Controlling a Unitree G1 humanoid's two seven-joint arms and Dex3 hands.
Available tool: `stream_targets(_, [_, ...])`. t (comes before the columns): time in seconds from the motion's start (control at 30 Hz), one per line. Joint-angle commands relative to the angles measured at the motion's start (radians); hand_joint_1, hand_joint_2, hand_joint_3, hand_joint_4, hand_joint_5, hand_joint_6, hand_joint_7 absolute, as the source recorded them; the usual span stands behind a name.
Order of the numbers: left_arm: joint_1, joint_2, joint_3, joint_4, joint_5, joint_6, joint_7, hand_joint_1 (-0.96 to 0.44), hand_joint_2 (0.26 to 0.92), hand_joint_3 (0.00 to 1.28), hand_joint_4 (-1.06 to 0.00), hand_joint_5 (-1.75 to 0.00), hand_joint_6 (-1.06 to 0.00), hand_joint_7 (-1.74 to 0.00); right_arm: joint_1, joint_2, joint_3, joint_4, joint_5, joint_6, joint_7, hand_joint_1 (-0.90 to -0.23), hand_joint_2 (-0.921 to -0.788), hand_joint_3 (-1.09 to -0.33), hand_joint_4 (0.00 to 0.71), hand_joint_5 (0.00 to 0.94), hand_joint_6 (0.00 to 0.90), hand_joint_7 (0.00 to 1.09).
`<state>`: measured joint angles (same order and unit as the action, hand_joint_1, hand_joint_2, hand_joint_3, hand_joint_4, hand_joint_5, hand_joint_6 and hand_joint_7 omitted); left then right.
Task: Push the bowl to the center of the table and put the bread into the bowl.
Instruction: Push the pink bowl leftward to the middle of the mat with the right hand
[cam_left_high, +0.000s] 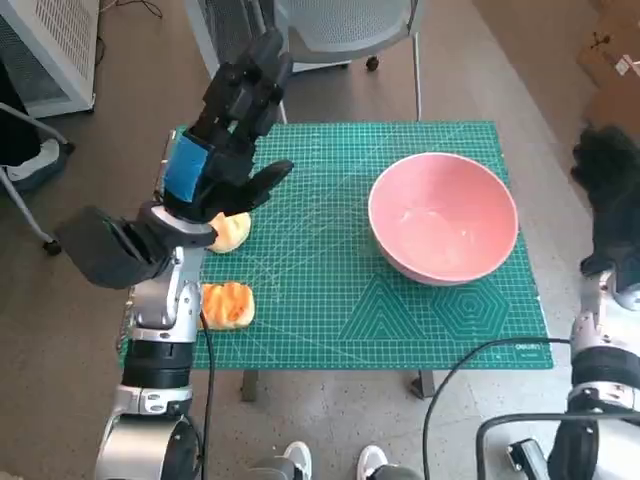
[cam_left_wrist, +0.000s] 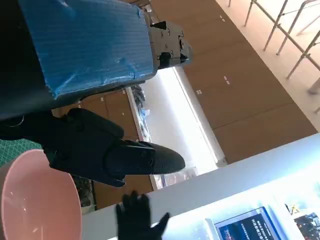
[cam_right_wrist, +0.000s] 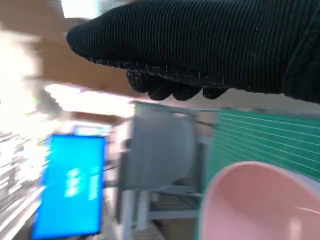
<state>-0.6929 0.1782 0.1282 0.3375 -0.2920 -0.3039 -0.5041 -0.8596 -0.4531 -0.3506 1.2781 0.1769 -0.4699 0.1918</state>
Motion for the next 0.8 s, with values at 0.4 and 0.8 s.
stream_targets(0.4, [0.043,0.019,0.006,-0.078,-0.005,0.031,0.012,-0.59,0.899,0.31,0.00,0.00,0.00,-0.33,0.005,0.140,-0.019,0.030,0.005,0.127,-0.049,-0.594,-0.921,-0.734,0.323,0.017,0.444,0.04])
stream_targets(0.8, [0.058,0.025,0.004,-0.112,0.000,0.052,0.030,-0.59,0.886,0.33,0.00,0.00,0.00,-0.33,-0.026,0.240,0.028,0.031,-0.039,0.114,-0.049,-0.610,-0.921,-0.753,0.306,0.002,0.409,0.02])
